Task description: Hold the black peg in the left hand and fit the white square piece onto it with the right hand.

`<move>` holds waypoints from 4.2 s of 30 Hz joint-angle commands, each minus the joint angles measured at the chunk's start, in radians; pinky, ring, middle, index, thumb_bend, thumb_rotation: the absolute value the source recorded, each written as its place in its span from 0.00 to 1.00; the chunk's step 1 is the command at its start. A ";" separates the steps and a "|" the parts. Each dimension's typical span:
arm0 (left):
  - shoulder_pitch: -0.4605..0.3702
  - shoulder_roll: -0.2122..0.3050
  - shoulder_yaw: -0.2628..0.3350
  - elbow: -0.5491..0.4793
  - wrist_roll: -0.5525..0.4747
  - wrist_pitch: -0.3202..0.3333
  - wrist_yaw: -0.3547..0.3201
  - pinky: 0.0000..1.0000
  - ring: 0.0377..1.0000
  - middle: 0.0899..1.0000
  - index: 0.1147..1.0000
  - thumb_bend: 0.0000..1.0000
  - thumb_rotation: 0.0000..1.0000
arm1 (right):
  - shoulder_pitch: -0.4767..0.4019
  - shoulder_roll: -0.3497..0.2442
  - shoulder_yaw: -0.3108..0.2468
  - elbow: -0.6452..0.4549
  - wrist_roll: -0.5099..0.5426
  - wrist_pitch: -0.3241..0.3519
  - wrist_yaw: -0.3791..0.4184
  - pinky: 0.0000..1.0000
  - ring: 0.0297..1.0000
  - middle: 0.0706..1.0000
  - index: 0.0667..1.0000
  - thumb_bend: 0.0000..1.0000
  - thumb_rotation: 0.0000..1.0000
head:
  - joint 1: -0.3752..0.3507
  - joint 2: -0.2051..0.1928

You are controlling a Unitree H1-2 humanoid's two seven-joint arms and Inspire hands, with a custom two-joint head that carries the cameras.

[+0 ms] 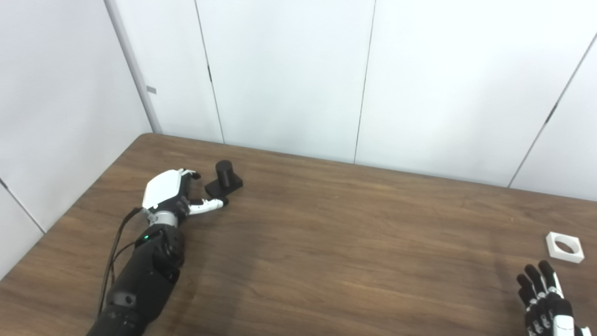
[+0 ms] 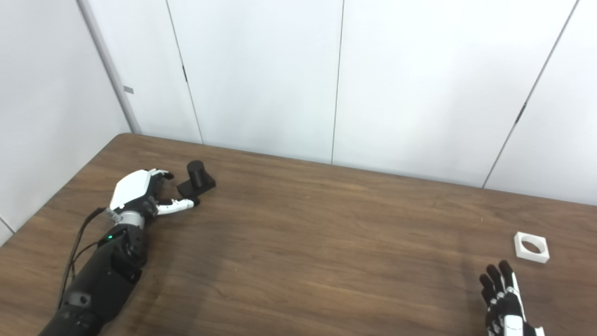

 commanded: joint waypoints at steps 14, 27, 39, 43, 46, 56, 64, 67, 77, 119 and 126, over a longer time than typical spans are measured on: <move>-0.102 0.034 -0.060 0.063 0.005 -0.030 0.042 1.00 0.98 0.92 0.79 0.91 0.54 | 0.046 0.025 0.011 0.011 -0.015 -0.010 -0.012 1.00 0.97 0.96 0.99 0.50 1.00 | -0.009 0.008; -0.092 0.026 -0.045 0.053 -0.013 -0.034 0.063 1.00 0.95 0.88 0.62 0.85 0.42 | 0.049 0.021 0.011 -0.002 -0.019 -0.006 -0.010 1.00 0.97 0.96 1.00 0.50 1.00 | -0.006 0.021; -0.089 0.026 -0.043 0.089 -0.034 -0.087 0.120 1.00 0.88 0.75 0.42 0.53 0.07 | 0.057 0.026 0.009 -0.026 -0.020 0.009 -0.015 1.00 0.97 0.97 1.00 0.48 1.00 | -0.008 0.034; -0.089 0.035 -0.054 0.090 -0.029 -0.098 0.112 1.00 0.87 0.73 0.41 0.52 0.06 | 0.059 0.030 0.009 -0.035 -0.016 0.017 -0.017 1.00 0.97 0.96 1.00 0.45 1.00 | -0.010 0.036; -0.090 0.041 -0.064 0.102 -0.026 -0.114 0.113 0.98 0.86 0.72 0.42 0.52 0.06 | 0.058 0.026 0.009 -0.033 -0.016 0.012 -0.014 1.00 0.97 0.97 1.00 0.47 1.00 | -0.011 0.037; -0.067 0.039 -0.064 0.068 -0.063 -0.153 0.082 0.97 0.84 0.71 0.42 0.52 0.05 | 0.063 0.029 0.013 -0.047 -0.018 0.023 -0.015 1.00 0.97 0.96 1.00 0.48 1.00 | -0.020 0.043; -0.012 0.038 -0.068 -0.056 -0.093 -0.168 -0.003 0.98 0.86 0.72 0.42 0.52 0.05 | 0.064 0.031 0.020 -0.048 -0.023 0.018 -0.016 1.00 0.96 0.95 1.00 0.47 1.00 | -0.040 0.051; 0.012 0.034 -0.076 -0.126 -0.089 -0.151 -0.039 0.98 0.86 0.73 0.42 0.52 0.05 | 0.064 0.032 0.022 -0.051 -0.021 0.016 -0.016 1.00 0.96 0.95 1.00 0.45 1.00 | -0.046 0.054; 0.094 0.006 -0.124 -0.369 -0.086 -0.121 -0.186 0.91 0.86 0.75 0.42 0.52 0.05 | 0.059 0.037 0.030 -0.046 -0.029 0.010 -0.026 0.99 0.95 0.93 0.99 0.46 1.00 | -0.081 0.066; 0.305 -0.201 -0.404 -0.611 0.188 -0.312 -0.237 0.93 0.80 0.70 0.42 0.52 0.05 | -0.060 0.013 0.026 -0.246 -0.117 0.238 -0.105 0.91 0.90 0.90 0.89 0.48 0.75 | -0.338 0.223; 0.318 -0.217 -0.415 -0.614 0.193 -0.336 -0.239 0.93 0.80 0.70 0.42 0.52 0.05 | -0.098 0.006 0.015 -0.271 -0.211 0.291 -0.132 0.85 0.88 0.86 0.79 0.56 0.51 | -0.369 0.254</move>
